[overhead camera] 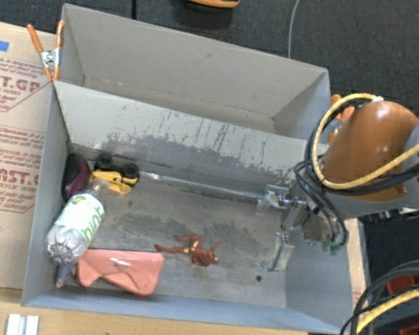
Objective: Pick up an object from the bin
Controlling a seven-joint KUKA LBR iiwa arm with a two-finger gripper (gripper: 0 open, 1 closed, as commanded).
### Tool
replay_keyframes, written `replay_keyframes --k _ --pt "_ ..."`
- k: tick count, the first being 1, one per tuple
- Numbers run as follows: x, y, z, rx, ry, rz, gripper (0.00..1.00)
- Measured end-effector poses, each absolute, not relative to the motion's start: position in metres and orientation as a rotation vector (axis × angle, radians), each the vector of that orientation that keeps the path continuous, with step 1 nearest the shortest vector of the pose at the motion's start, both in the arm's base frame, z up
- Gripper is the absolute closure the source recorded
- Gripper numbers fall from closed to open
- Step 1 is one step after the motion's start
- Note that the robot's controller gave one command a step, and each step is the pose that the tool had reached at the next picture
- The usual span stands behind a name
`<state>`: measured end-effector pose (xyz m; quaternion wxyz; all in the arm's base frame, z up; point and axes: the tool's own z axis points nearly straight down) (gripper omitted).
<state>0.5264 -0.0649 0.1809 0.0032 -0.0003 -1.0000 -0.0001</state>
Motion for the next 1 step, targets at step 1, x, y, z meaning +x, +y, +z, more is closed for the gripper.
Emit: replay_keyframes --k 1 --pt "0.5281 -0.0646 0.1854 0.001 -3.143 0.001 0.00"
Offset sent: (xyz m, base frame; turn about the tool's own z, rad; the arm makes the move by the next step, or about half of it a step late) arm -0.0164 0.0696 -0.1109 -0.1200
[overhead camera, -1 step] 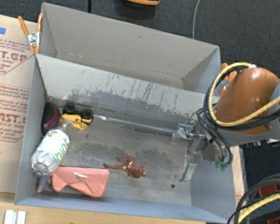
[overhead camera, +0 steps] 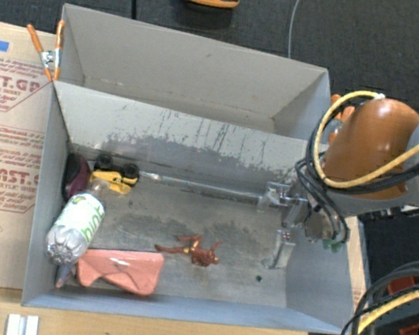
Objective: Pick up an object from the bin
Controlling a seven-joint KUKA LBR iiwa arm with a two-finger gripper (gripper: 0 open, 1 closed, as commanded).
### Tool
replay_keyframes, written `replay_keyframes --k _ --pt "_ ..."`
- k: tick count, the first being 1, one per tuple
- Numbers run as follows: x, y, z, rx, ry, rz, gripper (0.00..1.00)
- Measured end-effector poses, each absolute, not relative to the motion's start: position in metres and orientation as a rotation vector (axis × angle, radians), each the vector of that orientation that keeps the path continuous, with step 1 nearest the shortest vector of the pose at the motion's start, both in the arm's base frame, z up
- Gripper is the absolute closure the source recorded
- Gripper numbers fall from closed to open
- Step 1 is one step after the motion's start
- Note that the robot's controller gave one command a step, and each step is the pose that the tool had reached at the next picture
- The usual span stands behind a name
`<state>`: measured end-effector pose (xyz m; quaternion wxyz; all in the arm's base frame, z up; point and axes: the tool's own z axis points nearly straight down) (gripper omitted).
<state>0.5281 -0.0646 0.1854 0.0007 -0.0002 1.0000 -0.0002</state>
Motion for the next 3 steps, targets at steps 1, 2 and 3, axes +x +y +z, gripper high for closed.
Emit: replay_keyframes --k 1,2,3 --pt "0.519 -0.027 0.123 -0.102 3.134 -0.002 0.00" --pt "0.520 -0.002 0.113 -0.121 3.141 0.002 0.00" --pt "0.513 0.016 0.110 0.286 3.128 0.002 0.00"
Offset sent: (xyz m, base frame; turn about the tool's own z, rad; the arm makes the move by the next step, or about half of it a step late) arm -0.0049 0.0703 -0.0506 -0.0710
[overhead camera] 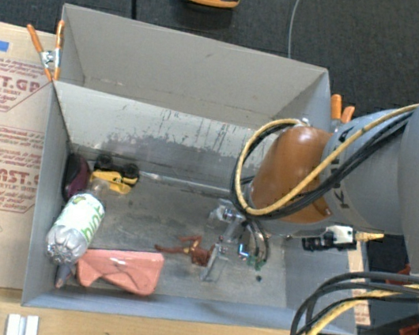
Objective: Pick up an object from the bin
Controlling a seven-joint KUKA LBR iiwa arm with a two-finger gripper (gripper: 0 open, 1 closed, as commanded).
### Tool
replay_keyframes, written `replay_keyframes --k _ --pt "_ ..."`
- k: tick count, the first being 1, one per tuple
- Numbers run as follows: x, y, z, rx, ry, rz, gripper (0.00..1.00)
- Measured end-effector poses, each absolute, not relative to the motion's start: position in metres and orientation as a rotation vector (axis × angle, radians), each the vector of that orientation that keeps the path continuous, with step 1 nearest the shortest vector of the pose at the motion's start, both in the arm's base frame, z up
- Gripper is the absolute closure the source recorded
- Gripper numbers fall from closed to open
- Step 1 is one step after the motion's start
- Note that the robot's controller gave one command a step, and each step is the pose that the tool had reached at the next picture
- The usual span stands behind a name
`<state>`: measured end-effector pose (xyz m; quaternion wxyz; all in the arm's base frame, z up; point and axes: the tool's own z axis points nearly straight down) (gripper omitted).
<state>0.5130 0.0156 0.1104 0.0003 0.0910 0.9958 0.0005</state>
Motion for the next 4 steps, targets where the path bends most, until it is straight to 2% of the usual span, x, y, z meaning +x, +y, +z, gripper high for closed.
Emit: replay_keyframes --k 1,2,4 --pt "0.502 0.016 0.082 0.017 3.141 0.000 0.00" --pt "0.496 0.015 0.070 0.388 3.117 -0.001 1.00" --pt "0.494 0.015 0.077 0.389 3.124 -0.002 1.00"
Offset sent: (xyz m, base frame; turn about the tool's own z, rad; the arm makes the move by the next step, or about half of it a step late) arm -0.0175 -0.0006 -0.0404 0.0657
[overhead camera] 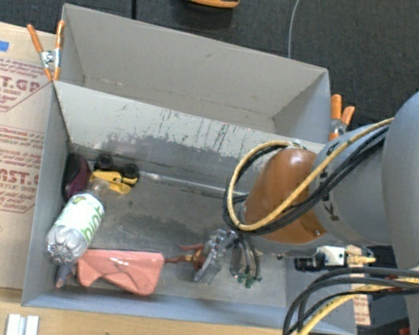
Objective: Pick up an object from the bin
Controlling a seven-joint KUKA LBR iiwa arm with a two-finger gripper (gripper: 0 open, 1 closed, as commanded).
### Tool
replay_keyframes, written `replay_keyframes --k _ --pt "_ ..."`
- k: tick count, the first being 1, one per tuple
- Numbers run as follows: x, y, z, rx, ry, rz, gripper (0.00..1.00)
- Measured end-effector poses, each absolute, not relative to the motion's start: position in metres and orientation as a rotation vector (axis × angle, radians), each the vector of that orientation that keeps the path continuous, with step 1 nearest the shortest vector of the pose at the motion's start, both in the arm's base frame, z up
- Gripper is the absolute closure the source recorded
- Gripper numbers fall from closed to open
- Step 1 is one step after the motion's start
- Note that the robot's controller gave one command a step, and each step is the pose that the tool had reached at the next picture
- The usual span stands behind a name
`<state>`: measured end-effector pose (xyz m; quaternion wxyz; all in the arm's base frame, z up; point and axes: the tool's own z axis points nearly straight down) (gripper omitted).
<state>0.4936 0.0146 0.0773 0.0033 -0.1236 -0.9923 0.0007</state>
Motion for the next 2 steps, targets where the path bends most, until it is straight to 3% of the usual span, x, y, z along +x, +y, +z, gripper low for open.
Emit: replay_keyframes --k 2 --pt "0.496 0.015 0.114 -0.388 -3.120 -0.001 1.00"
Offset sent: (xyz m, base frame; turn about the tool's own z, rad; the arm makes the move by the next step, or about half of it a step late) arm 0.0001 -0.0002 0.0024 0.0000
